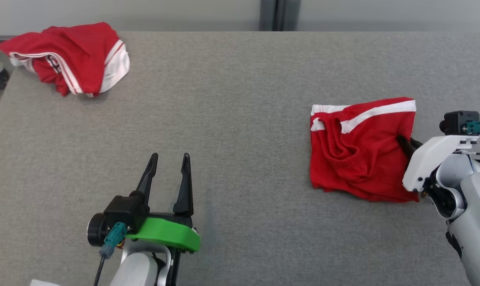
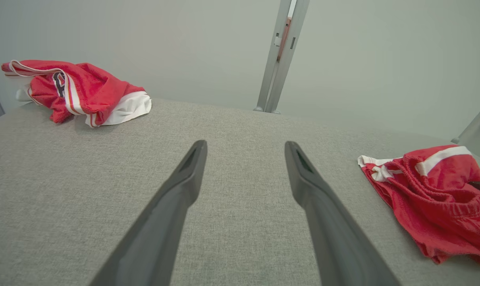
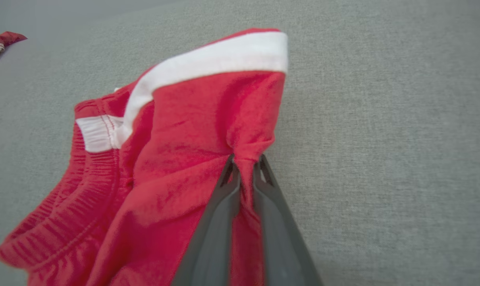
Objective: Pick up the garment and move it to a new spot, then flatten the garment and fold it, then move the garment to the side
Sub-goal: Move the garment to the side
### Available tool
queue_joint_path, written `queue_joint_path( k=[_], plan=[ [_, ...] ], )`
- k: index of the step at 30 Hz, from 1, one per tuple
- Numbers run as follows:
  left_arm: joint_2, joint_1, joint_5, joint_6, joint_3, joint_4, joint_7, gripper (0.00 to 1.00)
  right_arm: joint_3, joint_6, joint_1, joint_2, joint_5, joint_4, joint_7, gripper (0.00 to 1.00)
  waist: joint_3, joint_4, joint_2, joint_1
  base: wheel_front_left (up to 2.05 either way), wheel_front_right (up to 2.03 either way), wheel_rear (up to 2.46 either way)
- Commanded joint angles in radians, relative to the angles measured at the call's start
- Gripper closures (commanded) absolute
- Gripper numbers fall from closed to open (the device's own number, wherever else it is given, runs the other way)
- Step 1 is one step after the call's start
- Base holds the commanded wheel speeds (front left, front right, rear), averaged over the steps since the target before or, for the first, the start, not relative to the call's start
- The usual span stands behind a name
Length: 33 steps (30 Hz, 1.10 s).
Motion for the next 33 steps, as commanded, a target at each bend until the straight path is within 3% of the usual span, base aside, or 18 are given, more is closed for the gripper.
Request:
queue_joint_path(
  k=[1, 9, 15, 20, 26, 33],
  plan=[
    [0.002, -0.024, 0.016, -0.002, 0.004, 0.000, 0.000, 0.00, -0.007, -0.001, -0.018, -0.005, -0.006, -0.006, -0.009, 1.00, 0.064, -0.132, 0.0000, 0.0000, 0.00, 0.00, 0.00],
    [0.017, -0.076, 0.061, -0.022, -0.011, 0.021, 0.000, 0.00, -0.042, -0.001, -0.050, 0.014, -0.006, 0.008, -0.059, 1.00, 0.127, -0.314, 0.0000, 0.0000, 0.00, 0.00, 0.00],
    [0.029, -0.103, 0.079, -0.026, -0.024, 0.032, 0.004, 0.00, -0.050, -0.001, -0.070, 0.038, -0.007, 0.029, -0.095, 1.00, 0.149, -0.368, 0.0000, 0.0000, 0.00, 0.00, 0.00],
    [0.035, -0.113, 0.080, -0.029, -0.031, 0.029, 0.010, 0.00, -0.043, -0.001, -0.095, 0.045, -0.017, 0.049, -0.124, 1.00, 0.157, -0.363, 0.0000, 0.0000, 0.00, 0.00, 0.00],
    [0.038, -0.122, 0.075, -0.018, -0.030, 0.015, 0.010, 0.00, -0.035, -0.001, -0.162, 0.028, -0.056, 0.091, -0.171, 1.00, 0.172, -0.311, 0.0000, 0.0000, 0.00, 0.00, 0.00],
    [0.044, -0.130, 0.071, -0.005, -0.022, -0.011, 0.007, 0.00, -0.046, -0.001, -0.299, -0.034, -0.141, 0.195, -0.200, 1.00, 0.203, -0.229, 0.0000, 0.0000, 0.00, 0.00, 0.00]
  ],
)
